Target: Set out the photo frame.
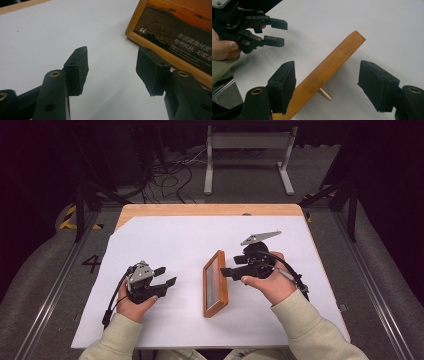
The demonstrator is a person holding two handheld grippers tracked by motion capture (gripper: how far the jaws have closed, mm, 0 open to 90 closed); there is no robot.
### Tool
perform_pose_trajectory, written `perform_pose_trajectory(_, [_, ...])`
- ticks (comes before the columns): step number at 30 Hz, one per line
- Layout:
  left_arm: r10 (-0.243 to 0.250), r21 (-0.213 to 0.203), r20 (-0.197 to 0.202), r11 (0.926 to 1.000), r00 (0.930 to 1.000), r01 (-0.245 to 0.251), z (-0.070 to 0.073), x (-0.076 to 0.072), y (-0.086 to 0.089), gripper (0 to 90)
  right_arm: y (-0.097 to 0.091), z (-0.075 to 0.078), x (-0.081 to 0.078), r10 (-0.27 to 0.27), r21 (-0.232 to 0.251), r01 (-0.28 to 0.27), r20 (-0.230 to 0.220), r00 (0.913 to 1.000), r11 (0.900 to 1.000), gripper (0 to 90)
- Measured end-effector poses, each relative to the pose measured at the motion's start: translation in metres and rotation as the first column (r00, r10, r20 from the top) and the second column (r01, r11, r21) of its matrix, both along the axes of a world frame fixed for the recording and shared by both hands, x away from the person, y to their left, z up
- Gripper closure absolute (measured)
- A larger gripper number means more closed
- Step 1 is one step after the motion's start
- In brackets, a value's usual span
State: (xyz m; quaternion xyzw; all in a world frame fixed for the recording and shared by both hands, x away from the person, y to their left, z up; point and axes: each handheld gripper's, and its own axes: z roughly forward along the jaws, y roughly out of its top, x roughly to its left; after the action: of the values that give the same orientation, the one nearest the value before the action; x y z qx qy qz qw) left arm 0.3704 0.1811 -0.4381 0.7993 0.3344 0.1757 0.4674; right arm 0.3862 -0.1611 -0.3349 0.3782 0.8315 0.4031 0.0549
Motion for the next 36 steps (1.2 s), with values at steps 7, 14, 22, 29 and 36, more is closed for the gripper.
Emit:
perform_pose_trajectory(7, [-0.017,0.008,-0.007,0.9998,0.9998,0.017,-0.001,0.0,-0.002,45.4,0.012,-0.018,0.008,-0.005,0.003,0.005,-0.069,0.9976,1.0,26.2])
perform_pose_trajectory(14, [-0.031,0.033,-0.008,0.9989,0.9995,0.031,-0.003,0.0,-0.005,45.4,0.029,-0.036,0.016,0.014,-0.032,-0.019,-0.146,0.9892,0.9993,22.2])
perform_pose_trajectory(22, [-0.042,0.034,-0.017,0.9985,0.999,0.043,-0.004,-0.001,-0.007,44.7,0.041,-0.048,0.022,0.025,-0.043,-0.034,-0.205,0.9784,0.9985,21.7])
perform_pose_trajectory(29, [-0.045,0.032,-0.019,0.9984,0.9988,0.046,-0.004,-0.001,-0.007,44.5,0.045,-0.054,0.026,0.031,-0.037,-0.042,-0.255,0.9663,0.9984,21.7])
perform_pose_trajectory(36, [-0.05,0.028,-0.019,0.9983,0.9986,0.051,-0.004,-0.001,-0.008,43.8,0.042,-0.054,0.027,0.036,-0.047,-0.051,-0.272,0.9616,0.9976,32.9])
